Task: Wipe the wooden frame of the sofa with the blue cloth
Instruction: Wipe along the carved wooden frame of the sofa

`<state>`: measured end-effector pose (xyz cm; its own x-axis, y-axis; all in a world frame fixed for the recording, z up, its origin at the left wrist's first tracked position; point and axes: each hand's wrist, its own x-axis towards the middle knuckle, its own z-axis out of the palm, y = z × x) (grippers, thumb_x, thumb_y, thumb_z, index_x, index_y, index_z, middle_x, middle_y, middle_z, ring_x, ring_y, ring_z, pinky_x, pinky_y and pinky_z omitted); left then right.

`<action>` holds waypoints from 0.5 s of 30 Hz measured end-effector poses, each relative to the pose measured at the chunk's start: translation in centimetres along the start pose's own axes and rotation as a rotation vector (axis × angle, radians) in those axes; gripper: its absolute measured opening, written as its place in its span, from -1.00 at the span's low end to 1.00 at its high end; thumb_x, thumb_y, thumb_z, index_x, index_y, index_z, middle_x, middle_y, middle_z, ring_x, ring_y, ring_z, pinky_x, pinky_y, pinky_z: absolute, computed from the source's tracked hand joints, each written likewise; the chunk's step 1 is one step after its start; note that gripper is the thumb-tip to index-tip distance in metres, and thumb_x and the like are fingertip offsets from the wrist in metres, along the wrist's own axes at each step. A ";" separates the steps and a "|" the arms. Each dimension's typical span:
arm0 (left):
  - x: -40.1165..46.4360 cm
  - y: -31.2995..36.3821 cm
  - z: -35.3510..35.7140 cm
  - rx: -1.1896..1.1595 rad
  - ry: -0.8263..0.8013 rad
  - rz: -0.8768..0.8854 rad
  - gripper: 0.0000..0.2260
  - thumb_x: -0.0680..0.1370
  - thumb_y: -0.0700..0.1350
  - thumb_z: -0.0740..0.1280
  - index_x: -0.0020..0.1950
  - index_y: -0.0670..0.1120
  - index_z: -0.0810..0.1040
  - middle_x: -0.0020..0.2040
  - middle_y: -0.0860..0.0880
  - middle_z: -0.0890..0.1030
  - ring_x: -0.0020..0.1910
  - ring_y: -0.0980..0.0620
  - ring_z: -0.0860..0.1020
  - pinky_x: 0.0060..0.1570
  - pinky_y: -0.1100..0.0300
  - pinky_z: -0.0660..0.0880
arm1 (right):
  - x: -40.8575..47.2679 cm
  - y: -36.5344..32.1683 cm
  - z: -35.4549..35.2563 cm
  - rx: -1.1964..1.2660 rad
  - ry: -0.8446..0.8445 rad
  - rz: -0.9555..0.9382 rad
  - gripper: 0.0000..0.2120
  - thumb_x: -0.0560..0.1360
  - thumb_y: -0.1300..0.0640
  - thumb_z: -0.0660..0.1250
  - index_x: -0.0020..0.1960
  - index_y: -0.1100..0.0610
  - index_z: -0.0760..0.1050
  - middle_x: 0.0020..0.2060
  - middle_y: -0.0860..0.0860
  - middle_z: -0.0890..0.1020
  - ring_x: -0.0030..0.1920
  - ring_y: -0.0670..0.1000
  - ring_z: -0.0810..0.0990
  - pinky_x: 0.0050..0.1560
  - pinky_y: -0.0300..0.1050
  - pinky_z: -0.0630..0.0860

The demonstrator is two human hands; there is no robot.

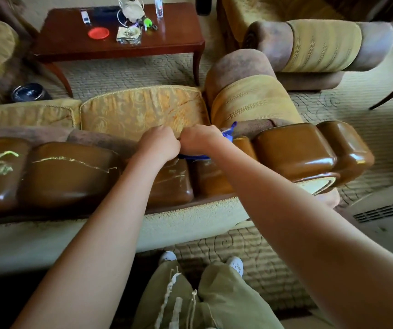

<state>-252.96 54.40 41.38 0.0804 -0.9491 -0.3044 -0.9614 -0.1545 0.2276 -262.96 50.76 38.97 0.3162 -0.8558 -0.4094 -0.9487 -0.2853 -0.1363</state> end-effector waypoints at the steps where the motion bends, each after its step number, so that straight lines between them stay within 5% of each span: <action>1: -0.1 0.0 0.1 0.018 0.018 -0.003 -0.94 0.58 -0.20 0.15 -0.04 -0.16 0.39 -0.08 -0.12 0.44 -0.11 -0.10 0.42 -0.17 0.09 0.35 | 0.0 -0.1 -0.1 0.024 -0.005 0.005 -0.51 0.54 -0.21 0.03 0.22 0.11 0.44 0.20 0.08 0.54 0.17 0.12 0.49 0.06 0.06 0.29; 6: 0.1 -0.6 0.5 0.040 0.072 -0.005 -0.83 0.58 -0.23 0.17 0.08 -0.24 0.51 -0.01 -0.18 0.52 -0.11 -0.10 0.42 -0.14 0.11 0.40 | -0.4 3.1 -1.1 0.085 -0.041 0.154 -0.28 0.44 -0.44 0.04 0.32 0.08 0.42 0.23 0.06 0.52 0.22 0.15 0.47 0.23 0.11 0.32; 15: -0.1 -0.2 1.3 0.157 0.115 0.043 -0.79 0.61 -0.17 0.18 0.10 -0.27 0.52 0.01 -0.20 0.56 -0.02 -0.15 0.54 -0.14 0.10 0.44 | -0.9 6.4 -1.6 -0.008 -0.021 0.235 -0.32 0.46 -0.40 0.05 0.31 0.08 0.44 0.22 0.07 0.53 0.21 0.16 0.48 0.21 0.12 0.35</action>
<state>-253.12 54.87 40.16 0.0594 -0.9804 -0.1877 -0.9931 -0.0771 0.0886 -269.28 48.98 39.90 0.0866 -0.8899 -0.4479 -0.9962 -0.0828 -0.0280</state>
